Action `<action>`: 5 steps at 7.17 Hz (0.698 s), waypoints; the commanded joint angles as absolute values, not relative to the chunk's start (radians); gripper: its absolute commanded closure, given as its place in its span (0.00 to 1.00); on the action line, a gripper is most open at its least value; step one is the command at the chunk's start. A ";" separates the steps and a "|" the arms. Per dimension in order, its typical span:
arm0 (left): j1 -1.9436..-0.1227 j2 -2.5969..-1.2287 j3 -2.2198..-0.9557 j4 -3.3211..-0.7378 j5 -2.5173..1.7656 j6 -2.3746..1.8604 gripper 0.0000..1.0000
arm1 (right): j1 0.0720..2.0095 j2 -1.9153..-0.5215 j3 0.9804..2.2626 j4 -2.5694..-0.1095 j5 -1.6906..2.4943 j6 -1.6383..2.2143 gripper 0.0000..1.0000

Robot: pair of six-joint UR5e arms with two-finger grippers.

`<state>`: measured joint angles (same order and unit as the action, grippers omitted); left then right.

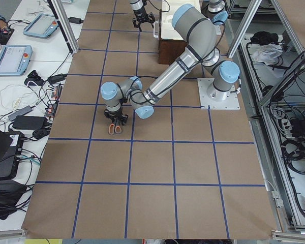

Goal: Place scissors in drawer with both arms

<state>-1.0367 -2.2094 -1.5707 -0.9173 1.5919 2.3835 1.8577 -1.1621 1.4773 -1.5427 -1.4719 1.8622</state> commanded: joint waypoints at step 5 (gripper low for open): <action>-1.046 -2.198 -1.586 -0.916 1.595 2.373 0.51 | 1.862 -1.160 1.491 -1.500 -1.468 1.855 0.00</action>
<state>-1.0453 -2.1998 -1.5792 -0.9161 1.5956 2.3769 1.8621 -1.1632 1.4855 -1.5008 -1.4693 1.8598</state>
